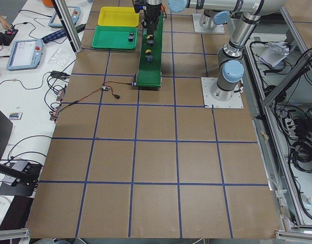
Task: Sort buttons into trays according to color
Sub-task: 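Place the green button in the green tray and open the right gripper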
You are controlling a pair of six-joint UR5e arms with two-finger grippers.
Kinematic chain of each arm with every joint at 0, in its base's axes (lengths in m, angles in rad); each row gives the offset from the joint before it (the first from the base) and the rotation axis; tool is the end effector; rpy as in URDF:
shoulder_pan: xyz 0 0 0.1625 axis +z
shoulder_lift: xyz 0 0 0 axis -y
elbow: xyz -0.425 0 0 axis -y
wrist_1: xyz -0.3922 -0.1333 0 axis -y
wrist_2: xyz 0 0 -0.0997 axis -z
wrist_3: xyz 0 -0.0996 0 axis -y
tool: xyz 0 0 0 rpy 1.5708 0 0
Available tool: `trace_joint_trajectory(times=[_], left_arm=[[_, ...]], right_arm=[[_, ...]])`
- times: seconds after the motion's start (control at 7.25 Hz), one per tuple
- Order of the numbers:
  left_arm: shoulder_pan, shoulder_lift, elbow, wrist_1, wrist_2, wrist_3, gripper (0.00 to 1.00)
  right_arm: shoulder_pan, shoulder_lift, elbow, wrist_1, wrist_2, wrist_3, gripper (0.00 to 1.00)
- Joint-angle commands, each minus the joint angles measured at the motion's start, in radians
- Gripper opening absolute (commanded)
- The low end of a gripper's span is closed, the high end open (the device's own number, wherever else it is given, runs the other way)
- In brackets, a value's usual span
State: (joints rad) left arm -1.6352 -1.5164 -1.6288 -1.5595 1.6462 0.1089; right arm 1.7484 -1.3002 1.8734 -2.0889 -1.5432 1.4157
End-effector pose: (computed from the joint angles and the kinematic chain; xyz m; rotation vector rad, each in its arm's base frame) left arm -0.1558 -0.4605 0.4869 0.2649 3.0546 -0.0092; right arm 0.2288 -0.5047 0.2544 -1.8115 -2.5405 -0.0909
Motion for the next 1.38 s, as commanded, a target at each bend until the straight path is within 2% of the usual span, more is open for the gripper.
trace_joint_trajectory(times=[0.0, 0.14, 0.55, 0.69, 0.83, 0.97, 1.1, 1.24], left_arm=[[0.000, 0.005, 0.003, -0.001, 0.003, 0.000, 1.00], [0.000, 0.005, 0.003, -0.001, 0.004, 0.000, 1.00], [0.000, 0.004, 0.004, -0.001, 0.004, 0.002, 1.00], [0.000, 0.005, 0.006, -0.001, 0.006, 0.003, 1.00], [0.001, 0.002, 0.012, -0.001, 0.006, 0.003, 1.00], [0.002, -0.001, 0.014, -0.002, 0.006, 0.003, 1.00], [0.002, 0.005, 0.014, -0.008, 0.006, 0.006, 1.00], [0.002, 0.004, 0.014, -0.008, 0.006, 0.006, 1.00]], right_arm=[[-0.001, 0.004, -0.081, -0.005, 0.000, -0.012, 0.00], [-0.001, 0.025, -0.149, -0.005, 0.000, -0.015, 0.00], [0.022, 0.221, -0.385, -0.014, 0.003, -0.008, 0.00], [0.036, 0.269, -0.425, -0.035, 0.002, -0.009, 0.00], [0.046, 0.313, -0.424, -0.109, 0.003, -0.006, 0.00], [0.066, 0.358, -0.424, -0.132, 0.002, -0.004, 0.00], [0.069, 0.364, -0.422, -0.134, -0.006, -0.007, 0.31], [0.065, 0.358, -0.422, -0.135, -0.017, -0.015, 0.99]])
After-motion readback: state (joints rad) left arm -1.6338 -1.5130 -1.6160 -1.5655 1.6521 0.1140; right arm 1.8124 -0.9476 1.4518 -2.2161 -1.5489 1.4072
